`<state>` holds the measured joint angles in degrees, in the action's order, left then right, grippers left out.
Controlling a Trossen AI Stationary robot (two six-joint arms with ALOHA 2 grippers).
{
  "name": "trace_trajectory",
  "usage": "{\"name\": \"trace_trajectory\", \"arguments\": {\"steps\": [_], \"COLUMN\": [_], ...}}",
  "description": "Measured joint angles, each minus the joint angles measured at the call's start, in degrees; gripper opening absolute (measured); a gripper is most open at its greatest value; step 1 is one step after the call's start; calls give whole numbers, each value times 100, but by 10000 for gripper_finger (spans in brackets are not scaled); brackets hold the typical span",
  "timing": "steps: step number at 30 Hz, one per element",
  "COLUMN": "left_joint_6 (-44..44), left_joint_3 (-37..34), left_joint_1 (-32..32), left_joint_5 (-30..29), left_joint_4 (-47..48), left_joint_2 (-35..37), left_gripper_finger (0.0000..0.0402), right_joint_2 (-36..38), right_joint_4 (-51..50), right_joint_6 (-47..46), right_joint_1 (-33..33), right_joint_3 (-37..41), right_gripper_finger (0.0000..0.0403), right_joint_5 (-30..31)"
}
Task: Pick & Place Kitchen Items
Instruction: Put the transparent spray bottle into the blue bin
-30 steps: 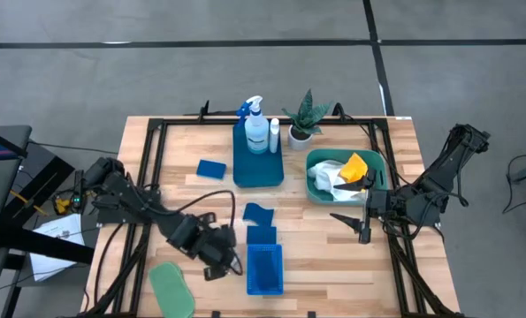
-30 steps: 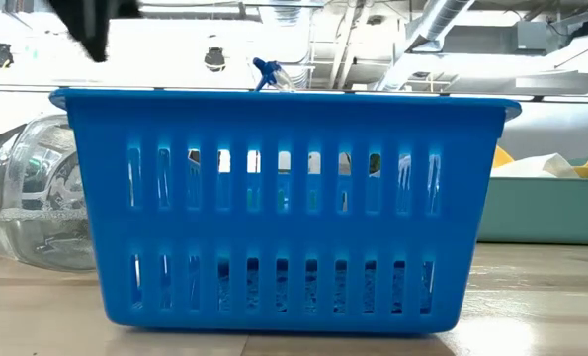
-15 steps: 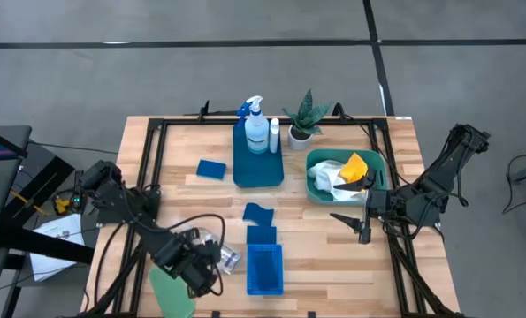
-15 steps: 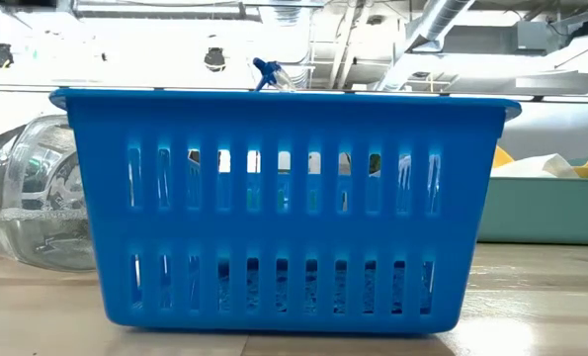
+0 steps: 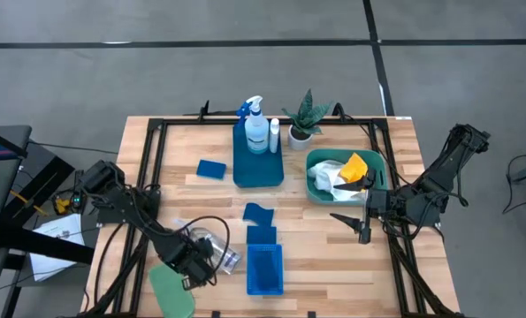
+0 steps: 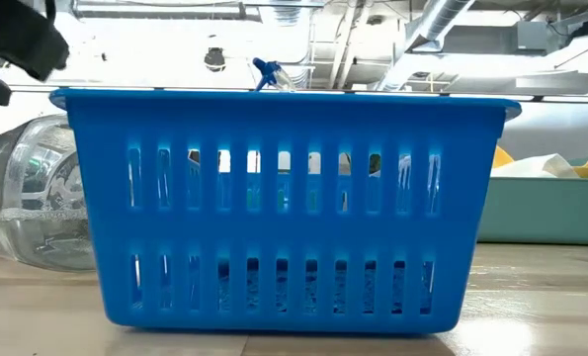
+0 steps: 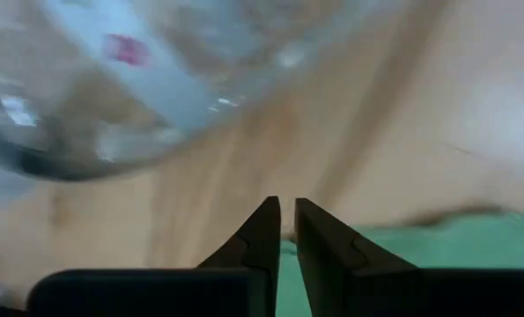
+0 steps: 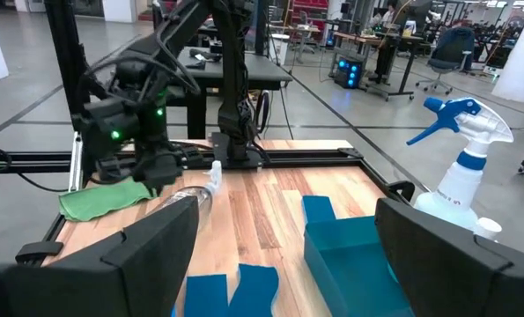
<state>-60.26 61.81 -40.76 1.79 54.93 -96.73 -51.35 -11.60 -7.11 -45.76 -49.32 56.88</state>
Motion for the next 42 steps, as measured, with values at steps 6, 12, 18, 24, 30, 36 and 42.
{"name": "trace_trajectory", "arguments": {"steps": [6, 12, 18, 24, 30, 36, 42], "left_joint_6": [-1, -6, -41, -29, -58, -419, -672], "left_joint_3": [-191, -191, -191, -193, -193, -262, -997], "left_joint_1": [181, 458, 739, 900, 912, 912, 912], "left_joint_5": [-829, -1601, -2070, -2193, -2434, -2477, -2107], "left_joint_4": [262, 702, 1114, 1582, 1532, 1381, 957], "left_joint_2": [2, 2, 2, 99, 758, 1511, 1885], "left_gripper_finger": [29, 29, 29, 29, 29, 29, 22], "right_joint_2": [0, 0, 0, 0, 0, 0, 0], "right_joint_4": [1, 1, 1, -9, -15, -15, -15], "right_joint_6": [-2, 0, 0, -1, -2, -2, -2], "right_joint_1": [-2, 0, 0, 0, 0, 0, -2], "right_joint_3": [0, 0, 0, 0, 0, 1, 2], "right_gripper_finger": [336, 336, 336, 336, 336, 336, 336], "right_joint_5": [0, 0, 0, 0, 0, 0, 0]}}
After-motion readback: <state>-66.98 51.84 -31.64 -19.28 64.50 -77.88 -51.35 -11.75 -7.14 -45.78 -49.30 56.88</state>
